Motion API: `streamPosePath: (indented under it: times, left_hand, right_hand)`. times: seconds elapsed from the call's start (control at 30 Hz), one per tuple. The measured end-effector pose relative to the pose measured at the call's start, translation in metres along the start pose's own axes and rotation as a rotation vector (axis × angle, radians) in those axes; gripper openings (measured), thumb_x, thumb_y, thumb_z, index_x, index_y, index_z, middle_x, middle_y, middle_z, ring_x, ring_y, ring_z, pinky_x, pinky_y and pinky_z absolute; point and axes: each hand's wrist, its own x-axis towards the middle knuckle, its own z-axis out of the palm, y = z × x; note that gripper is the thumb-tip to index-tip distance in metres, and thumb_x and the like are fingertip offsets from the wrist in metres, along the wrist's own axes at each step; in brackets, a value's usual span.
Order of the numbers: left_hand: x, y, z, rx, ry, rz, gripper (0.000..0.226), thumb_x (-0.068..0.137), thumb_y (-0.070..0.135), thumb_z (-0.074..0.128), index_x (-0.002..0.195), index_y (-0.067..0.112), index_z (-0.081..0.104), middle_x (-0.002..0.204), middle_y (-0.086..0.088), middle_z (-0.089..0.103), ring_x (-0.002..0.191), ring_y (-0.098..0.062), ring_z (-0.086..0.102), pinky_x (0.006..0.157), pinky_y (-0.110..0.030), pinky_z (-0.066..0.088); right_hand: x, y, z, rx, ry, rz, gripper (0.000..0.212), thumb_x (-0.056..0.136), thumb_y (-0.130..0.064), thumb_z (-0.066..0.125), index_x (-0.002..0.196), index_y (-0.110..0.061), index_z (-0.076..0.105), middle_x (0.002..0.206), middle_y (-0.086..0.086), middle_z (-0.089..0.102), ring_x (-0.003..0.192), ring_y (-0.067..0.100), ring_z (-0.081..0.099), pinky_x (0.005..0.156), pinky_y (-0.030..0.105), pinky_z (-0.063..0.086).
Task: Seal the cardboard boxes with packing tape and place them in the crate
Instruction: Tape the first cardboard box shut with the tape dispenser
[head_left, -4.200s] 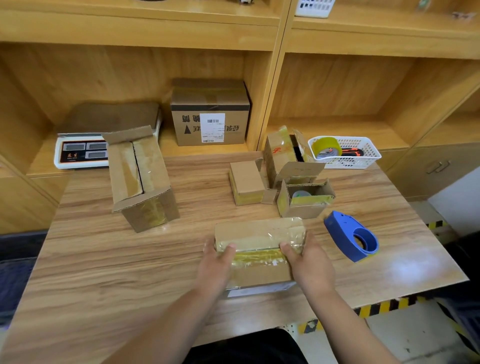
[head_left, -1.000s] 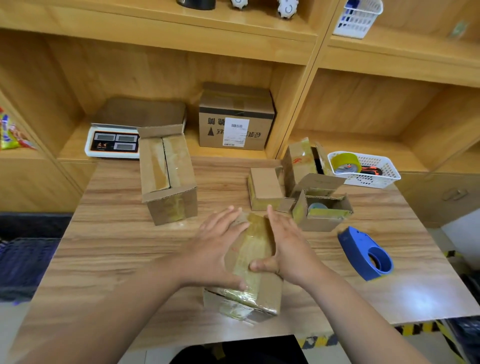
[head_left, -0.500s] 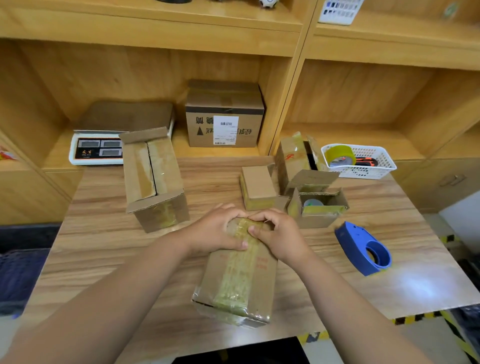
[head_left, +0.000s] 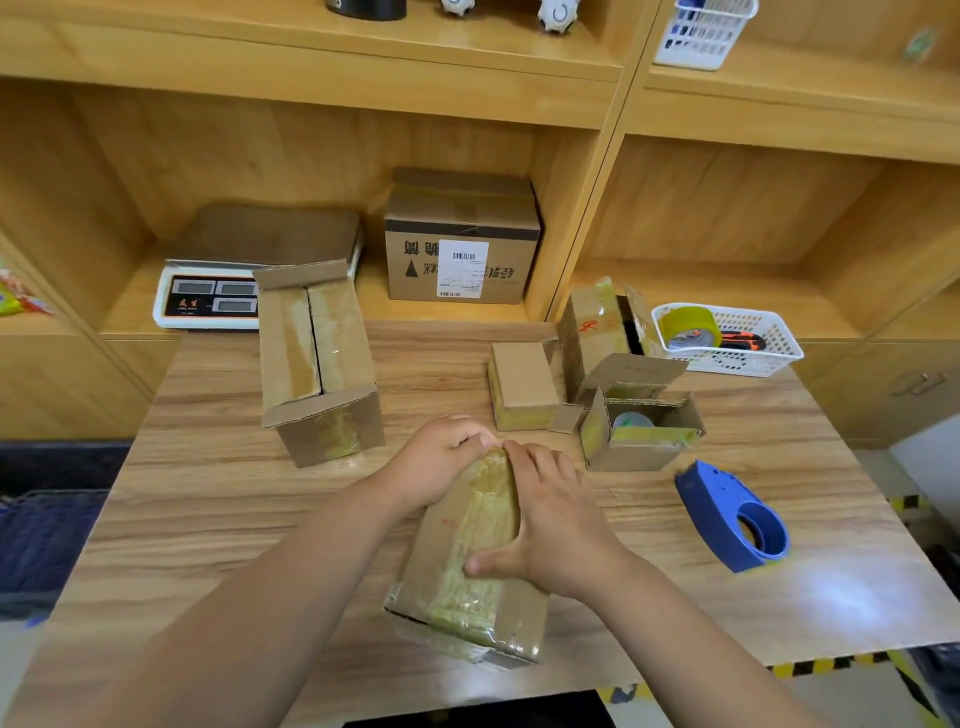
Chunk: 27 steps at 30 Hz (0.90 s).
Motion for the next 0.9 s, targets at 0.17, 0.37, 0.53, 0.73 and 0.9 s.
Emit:
streamPosePath:
  times: [0.17,0.37,0.53,0.73,0.9]
  left_hand:
    - [-0.003,0.000,0.003,-0.084,0.059,-0.101,0.025,0.099,0.012,0.045,0.090,0.015,0.068,0.094,0.004,0.065,0.083,0.004,0.055,0.074,-0.007,0.039]
    - [-0.005,0.001,0.003,-0.088,0.126,-0.091,0.023,0.100,0.011,0.040,0.094,0.018,0.061,0.085,0.016,0.058,0.078,0.009,0.052,0.066,-0.001,0.034]
    - [-0.004,-0.003,0.002,-0.096,0.114,-0.139,0.026,0.101,0.015,0.038,0.121,0.026,0.052,0.090,0.008,0.053,0.074,-0.002,0.050,0.060,-0.006,0.037]
    - [-0.003,-0.005,0.004,-0.080,0.128,-0.142,0.028,0.100,0.016,0.039,0.122,0.027,0.054,0.086,0.012,0.051,0.071,-0.005,0.049,0.061,-0.010,0.037]
    - [-0.004,-0.005,0.004,-0.080,0.131,-0.143,0.028,0.100,0.017,0.039,0.121,0.026,0.055,0.089,0.011,0.054,0.076,-0.019,0.050,0.055,-0.008,0.036]
  right_hand:
    - [0.017,-0.001,-0.007,0.124,0.157,0.035,0.077,0.065,-0.067,0.068,0.123,-0.021,0.049,0.117,-0.003,0.053,0.111,0.018,0.044,0.092,0.032,0.036]
    - [0.044,0.002,-0.010,0.345,0.226,0.133,0.044,0.082,-0.049,0.066,0.063,-0.020,0.040,0.060,-0.005,0.045,0.065,0.020,0.045,0.054,0.034,0.027]
    - [0.051,-0.001,-0.012,0.236,0.224,0.175,0.049,0.088,-0.053,0.055,0.059,-0.021,0.033,0.058,-0.004,0.043,0.066,0.022,0.047,0.049,0.033,0.022]
    - [0.014,-0.018,-0.001,-0.106,0.247,0.095,0.065,0.080,-0.070,0.045,0.122,-0.020,0.048,0.121,-0.001,0.052,0.116,0.023,0.040,0.094,0.035,0.028]
    - [-0.024,-0.034,0.009,-0.096,0.108,0.003,0.102,0.080,-0.075,0.037,0.152,-0.012,0.002,0.160,0.003,0.001,0.145,0.019,-0.015,0.116,0.044,-0.015]
